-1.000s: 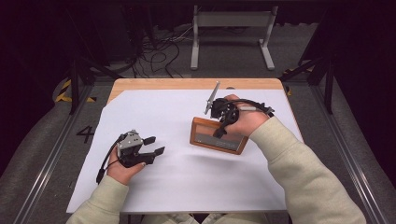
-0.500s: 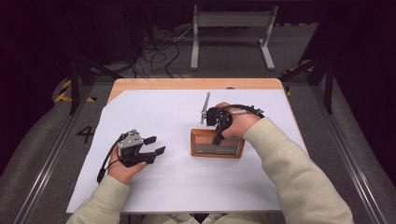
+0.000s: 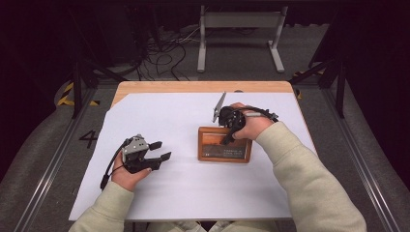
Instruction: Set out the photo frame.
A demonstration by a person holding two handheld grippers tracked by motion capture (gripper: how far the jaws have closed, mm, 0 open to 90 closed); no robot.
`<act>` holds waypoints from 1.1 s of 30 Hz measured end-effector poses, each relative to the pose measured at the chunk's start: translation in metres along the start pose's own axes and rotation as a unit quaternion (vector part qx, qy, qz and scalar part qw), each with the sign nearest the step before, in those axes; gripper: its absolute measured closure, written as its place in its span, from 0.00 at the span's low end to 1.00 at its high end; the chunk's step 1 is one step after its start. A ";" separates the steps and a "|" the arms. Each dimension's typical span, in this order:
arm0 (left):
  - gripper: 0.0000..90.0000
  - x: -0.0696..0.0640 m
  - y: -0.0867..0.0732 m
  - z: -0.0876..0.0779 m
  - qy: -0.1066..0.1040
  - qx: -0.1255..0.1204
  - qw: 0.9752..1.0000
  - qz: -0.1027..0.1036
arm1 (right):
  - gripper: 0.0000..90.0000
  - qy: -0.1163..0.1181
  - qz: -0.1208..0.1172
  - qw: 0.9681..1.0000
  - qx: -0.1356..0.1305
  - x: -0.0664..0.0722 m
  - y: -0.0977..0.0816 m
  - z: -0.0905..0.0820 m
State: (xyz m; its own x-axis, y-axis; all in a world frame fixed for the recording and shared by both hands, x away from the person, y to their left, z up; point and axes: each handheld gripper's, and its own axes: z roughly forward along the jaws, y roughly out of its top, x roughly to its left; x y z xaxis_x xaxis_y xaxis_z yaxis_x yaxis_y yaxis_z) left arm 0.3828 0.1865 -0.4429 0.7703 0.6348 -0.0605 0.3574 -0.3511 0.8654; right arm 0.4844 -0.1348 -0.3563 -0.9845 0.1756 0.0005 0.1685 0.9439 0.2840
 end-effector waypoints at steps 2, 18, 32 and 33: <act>0.47 0.000 0.000 0.000 0.000 0.000 1.000 0.000 | 0.52 -0.011 0.006 1.000 -0.017 -0.001 -0.003 -0.003; 0.41 -0.007 -0.001 -0.019 0.000 -0.010 1.000 -0.012 | 0.19 -0.175 0.158 0.930 -0.281 0.054 -0.114 -0.049; 0.38 -0.007 -0.010 -0.033 0.006 -0.039 0.999 -0.038 | 0.13 -0.217 0.249 0.877 -0.350 0.097 -0.216 -0.013; 0.38 -0.006 -0.010 -0.033 0.006 -0.038 0.998 -0.040 | 0.12 -0.221 0.250 0.874 -0.354 0.099 -0.219 -0.009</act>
State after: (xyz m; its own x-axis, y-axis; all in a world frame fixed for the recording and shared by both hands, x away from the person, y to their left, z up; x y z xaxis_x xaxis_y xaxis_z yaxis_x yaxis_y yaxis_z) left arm 0.3565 0.2090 -0.4349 0.7350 0.6665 -0.1250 0.3751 -0.2460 0.8938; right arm 0.3498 -0.3268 -0.4099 -0.6544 0.7555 -0.0324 0.3451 0.3365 0.8762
